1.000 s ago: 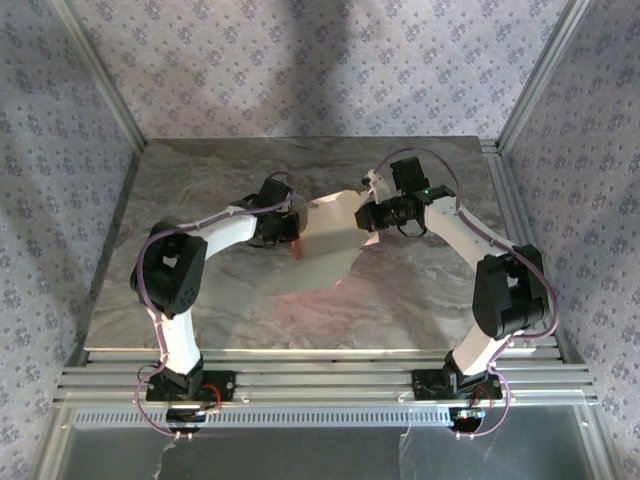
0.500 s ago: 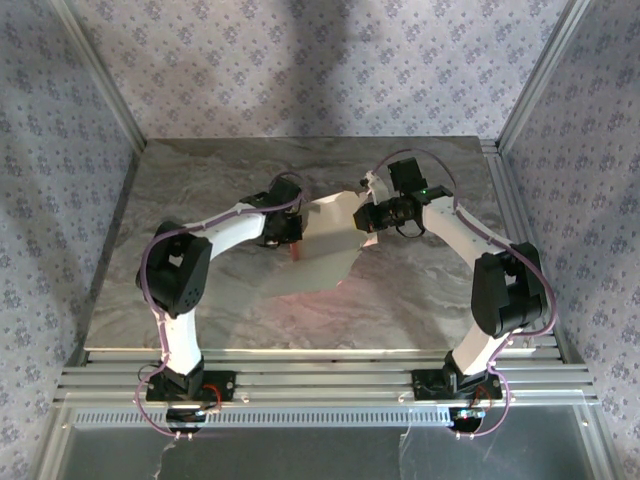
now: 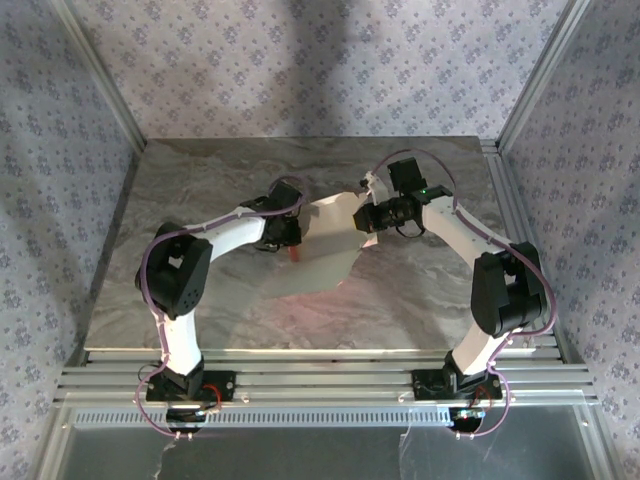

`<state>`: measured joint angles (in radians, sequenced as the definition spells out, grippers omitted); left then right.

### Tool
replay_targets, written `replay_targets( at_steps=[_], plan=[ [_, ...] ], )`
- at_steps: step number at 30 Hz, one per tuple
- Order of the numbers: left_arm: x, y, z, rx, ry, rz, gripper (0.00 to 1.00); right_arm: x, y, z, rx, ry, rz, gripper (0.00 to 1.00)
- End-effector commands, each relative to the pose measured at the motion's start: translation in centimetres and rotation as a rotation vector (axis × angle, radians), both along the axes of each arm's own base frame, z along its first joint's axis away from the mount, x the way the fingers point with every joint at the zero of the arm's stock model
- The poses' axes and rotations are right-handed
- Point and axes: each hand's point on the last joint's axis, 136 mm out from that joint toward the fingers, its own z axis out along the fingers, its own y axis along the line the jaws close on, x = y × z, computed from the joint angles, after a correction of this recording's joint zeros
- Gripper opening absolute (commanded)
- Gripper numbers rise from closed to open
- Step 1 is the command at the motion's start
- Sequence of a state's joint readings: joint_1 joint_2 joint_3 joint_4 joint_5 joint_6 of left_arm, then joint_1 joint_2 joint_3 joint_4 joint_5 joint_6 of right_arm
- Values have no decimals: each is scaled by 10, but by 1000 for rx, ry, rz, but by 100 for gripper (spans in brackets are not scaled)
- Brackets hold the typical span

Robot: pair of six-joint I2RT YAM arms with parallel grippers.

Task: Fold the paper box

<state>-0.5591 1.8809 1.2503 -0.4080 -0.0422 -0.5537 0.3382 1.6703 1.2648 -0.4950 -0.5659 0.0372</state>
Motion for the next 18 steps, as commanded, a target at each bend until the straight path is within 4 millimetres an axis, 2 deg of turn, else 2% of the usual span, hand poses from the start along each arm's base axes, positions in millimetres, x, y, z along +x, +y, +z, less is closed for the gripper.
replay_targets(
  at_steps=[1,8,9,11,13,15,18],
  plan=[
    [-2,4,8,-32,-7,7,28,2,3,7,10,4,10,0],
    [-1,2,9,-84,8,9,28,3,3,5,5,6,9,0],
    [-2,2,7,-84,13,10,25,3,3,5,5,6,7,0],
    [-3,4,6,-76,14,17,9,3,2,5,1,4,4,0],
    [-3,8,7,-61,5,34,1,4,1,8,-1,0,-4,0],
    [-1,17,12,-32,-19,62,0,6,0,18,4,-13,-26,7],
    [0,29,22,23,-53,82,0,11,-6,37,10,-36,-101,25]
  ],
)
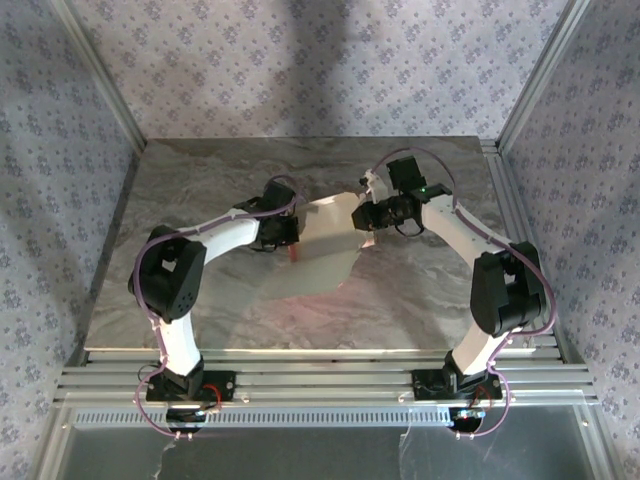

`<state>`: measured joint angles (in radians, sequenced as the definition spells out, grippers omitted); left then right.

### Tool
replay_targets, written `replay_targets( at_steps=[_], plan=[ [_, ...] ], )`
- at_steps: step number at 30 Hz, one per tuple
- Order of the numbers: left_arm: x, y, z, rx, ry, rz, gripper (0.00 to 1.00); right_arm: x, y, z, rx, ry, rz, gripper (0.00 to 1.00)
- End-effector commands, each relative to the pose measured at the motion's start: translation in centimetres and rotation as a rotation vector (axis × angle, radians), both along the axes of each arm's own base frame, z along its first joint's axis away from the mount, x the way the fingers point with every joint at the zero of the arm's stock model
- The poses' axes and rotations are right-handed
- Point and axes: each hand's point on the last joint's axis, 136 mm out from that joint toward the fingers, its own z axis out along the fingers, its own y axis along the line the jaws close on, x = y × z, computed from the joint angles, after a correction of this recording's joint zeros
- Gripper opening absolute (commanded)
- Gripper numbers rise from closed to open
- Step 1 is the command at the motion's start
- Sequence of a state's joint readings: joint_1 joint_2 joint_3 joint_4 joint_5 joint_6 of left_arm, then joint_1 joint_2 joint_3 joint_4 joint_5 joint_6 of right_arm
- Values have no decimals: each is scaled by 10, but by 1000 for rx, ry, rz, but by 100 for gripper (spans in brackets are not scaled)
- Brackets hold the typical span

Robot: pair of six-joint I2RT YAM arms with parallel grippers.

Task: Fold the paper box

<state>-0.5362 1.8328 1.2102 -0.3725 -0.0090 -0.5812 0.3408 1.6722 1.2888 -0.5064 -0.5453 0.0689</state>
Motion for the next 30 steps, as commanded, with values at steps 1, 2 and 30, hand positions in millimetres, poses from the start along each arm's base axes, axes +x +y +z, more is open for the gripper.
replay_targets(
  at_steps=[1,2,30],
  plan=[
    [0,27,15,99,-46,52,0,7,-9,37,14,-41,-104,31],
    [0,30,16,112,-51,54,0,7,-10,42,23,-41,-128,35],
    [-8,48,51,509,-239,-16,0,34,-32,16,137,557,-1072,30]
  ],
)
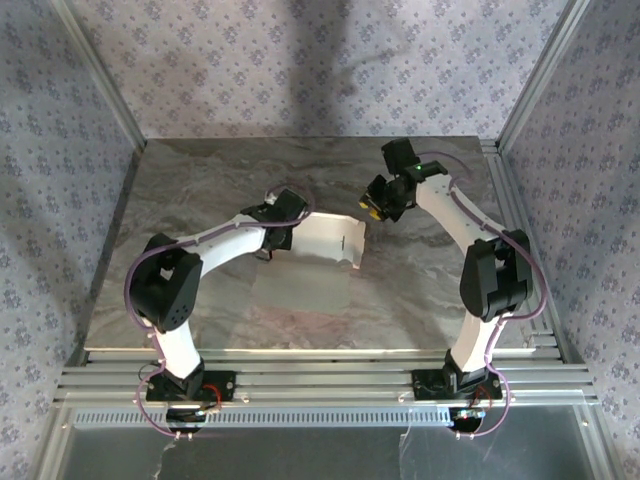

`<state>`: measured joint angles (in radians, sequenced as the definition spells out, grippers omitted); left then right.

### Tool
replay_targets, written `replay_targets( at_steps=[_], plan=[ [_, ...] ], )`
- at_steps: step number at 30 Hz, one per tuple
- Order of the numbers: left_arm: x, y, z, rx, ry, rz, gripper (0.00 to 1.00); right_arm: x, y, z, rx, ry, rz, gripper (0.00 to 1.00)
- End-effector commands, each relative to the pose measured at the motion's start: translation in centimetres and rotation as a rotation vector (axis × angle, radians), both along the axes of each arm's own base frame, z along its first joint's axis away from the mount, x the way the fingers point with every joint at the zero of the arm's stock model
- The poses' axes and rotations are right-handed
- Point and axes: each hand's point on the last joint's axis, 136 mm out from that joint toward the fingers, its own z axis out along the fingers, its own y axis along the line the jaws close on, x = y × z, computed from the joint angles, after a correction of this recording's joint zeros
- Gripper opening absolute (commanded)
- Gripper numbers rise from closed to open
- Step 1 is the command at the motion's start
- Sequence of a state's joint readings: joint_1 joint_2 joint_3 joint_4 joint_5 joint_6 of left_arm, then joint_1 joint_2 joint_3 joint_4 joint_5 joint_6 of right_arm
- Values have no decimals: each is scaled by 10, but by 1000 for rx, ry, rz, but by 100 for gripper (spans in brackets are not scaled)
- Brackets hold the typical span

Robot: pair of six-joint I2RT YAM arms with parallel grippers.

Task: Fold the paper box

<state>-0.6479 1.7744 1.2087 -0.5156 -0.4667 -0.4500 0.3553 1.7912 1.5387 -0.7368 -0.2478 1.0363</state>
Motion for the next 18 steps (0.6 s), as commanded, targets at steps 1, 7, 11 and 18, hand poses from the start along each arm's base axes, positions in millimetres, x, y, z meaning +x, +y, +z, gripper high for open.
replay_targets(
  at_steps=[1,7,11,18],
  plan=[
    [2,6,27,56,-83,-2,0,0,-2,17,38,19,-202,31],
    [-1,4,33,48,-110,-10,0,10,7,-10,30,69,-125,31],
    [0,5,37,59,-131,-9,0,22,12,-6,1,11,-22,36],
    [0,5,37,59,-135,-10,0,22,20,-32,23,84,64,37]
  ],
)
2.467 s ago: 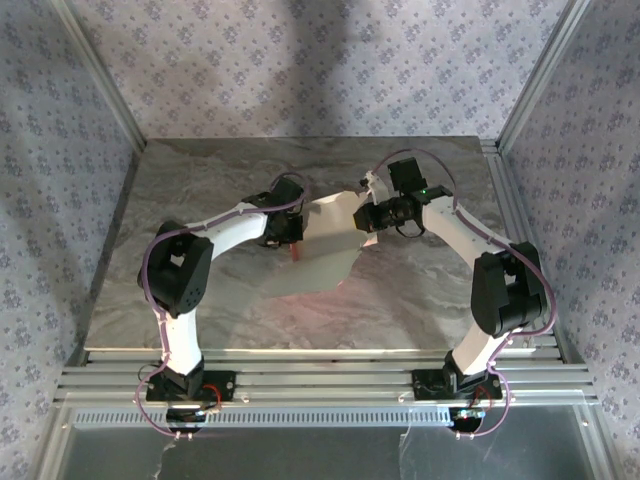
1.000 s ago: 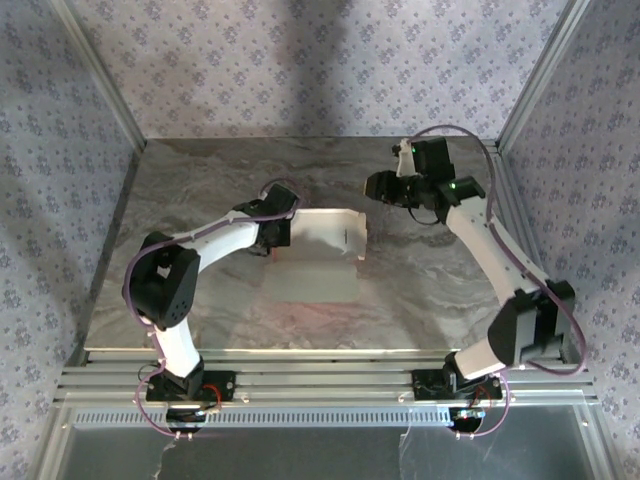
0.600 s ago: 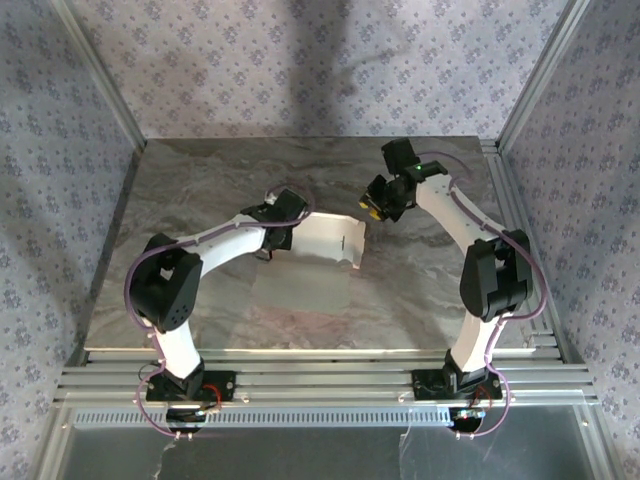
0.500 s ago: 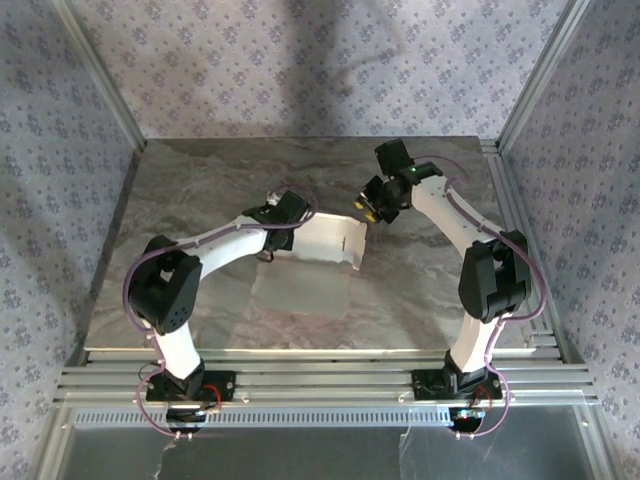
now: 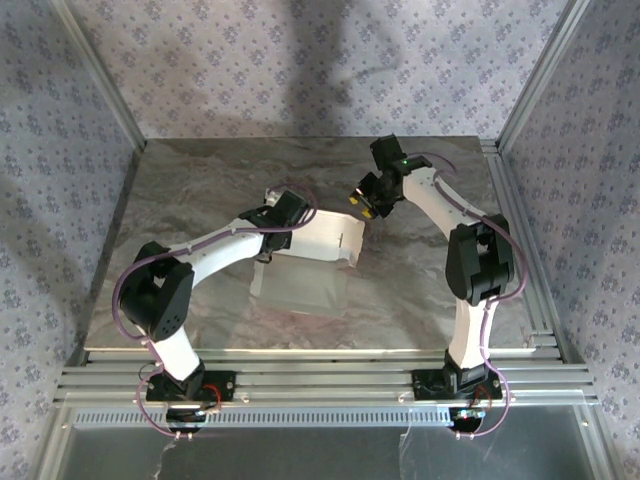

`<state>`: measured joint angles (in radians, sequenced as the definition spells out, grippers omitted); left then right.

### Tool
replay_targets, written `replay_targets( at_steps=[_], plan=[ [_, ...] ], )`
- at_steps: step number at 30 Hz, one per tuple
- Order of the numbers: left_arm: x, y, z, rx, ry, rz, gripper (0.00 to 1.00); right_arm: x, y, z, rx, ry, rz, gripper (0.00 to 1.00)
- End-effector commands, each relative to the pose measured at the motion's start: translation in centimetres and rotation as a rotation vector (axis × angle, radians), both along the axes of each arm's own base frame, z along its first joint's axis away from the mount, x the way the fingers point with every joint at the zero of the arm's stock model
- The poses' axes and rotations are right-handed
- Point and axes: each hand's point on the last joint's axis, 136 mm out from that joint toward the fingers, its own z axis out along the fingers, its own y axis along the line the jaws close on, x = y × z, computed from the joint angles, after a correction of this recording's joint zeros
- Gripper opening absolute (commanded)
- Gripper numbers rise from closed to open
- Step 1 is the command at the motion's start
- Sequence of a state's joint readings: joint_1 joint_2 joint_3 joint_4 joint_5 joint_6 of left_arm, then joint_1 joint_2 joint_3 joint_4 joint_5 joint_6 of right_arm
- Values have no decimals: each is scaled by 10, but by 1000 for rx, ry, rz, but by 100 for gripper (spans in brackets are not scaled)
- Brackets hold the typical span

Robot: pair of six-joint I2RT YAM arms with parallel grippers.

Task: Fold the paper box

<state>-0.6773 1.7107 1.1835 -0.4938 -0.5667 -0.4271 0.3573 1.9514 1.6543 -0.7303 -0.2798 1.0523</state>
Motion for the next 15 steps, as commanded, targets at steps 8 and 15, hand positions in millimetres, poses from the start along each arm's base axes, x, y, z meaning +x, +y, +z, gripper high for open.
replay_targets(
  at_steps=[8,15],
  plan=[
    [3,-2,11,11,-34,-10,0,-9,24,-6,25,35,134,38],
    [5,-2,10,15,-34,-6,0,-23,27,-11,7,63,156,36]
  ],
)
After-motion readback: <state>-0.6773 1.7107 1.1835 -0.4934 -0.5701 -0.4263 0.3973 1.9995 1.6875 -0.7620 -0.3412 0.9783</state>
